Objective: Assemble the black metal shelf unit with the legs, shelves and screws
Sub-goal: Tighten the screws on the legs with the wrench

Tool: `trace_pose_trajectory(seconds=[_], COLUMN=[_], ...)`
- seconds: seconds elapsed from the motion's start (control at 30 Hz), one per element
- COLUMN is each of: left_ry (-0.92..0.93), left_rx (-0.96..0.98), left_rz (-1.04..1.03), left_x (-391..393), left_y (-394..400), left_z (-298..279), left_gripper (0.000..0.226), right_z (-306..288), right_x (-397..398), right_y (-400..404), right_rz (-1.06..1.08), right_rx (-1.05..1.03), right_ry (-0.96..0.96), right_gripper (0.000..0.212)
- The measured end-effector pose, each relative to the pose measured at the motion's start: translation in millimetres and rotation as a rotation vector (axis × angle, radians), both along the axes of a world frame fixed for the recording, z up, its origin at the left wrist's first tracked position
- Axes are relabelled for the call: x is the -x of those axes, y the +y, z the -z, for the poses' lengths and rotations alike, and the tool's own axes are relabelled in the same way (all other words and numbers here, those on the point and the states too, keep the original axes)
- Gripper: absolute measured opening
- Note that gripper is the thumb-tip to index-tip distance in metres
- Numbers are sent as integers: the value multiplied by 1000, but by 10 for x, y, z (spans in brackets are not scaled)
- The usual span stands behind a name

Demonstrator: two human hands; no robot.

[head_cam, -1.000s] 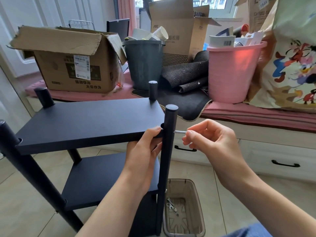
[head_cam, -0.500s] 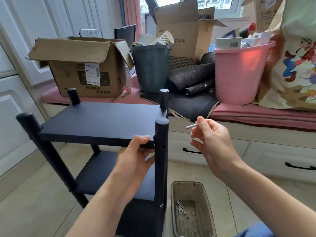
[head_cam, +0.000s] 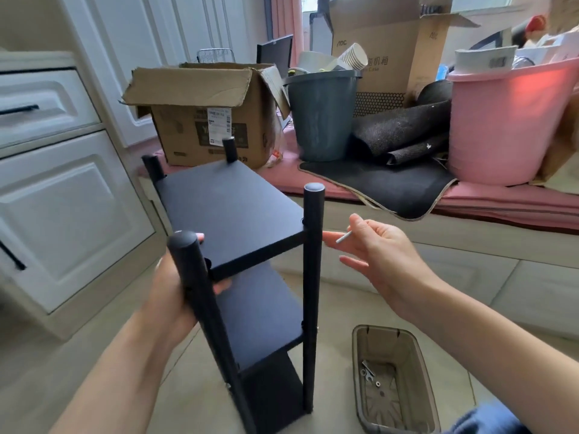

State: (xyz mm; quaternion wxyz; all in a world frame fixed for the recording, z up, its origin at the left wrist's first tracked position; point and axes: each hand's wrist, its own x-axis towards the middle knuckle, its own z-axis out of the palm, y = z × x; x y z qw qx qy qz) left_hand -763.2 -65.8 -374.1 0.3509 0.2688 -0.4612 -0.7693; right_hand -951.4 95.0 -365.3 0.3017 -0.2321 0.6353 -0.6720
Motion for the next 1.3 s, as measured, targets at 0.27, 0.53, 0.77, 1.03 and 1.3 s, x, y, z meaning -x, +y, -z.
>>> trace_pose_trajectory(seconds=[0.27, 0.53, 0.77, 1.03, 1.3], left_ry=[-53, -269, -205, -174, -774], left_rx=[-57, -1, 761, 1550, 1715], left_rz=[87, -216, -894, -835, -431], left_x=[-122, -137, -289, -64, 220], left_y=[-197, -248, 18, 619, 618], left_z=[-120, -188, -275, -241, 71], left_gripper=[18, 20, 24, 24, 59], right_z=[-78, -90, -91, -81, -93], right_x=[-206, -225, -238, -228, -246], right_y=[-60, -39, -53, -26, -15], right_rz=[-34, -45, -57, -75, -83], right_rx=[-5, 3, -23, -19, -7], right_ry=[6, -69, -16, -13, -10], right_gripper=[36, 33, 33, 33, 33])
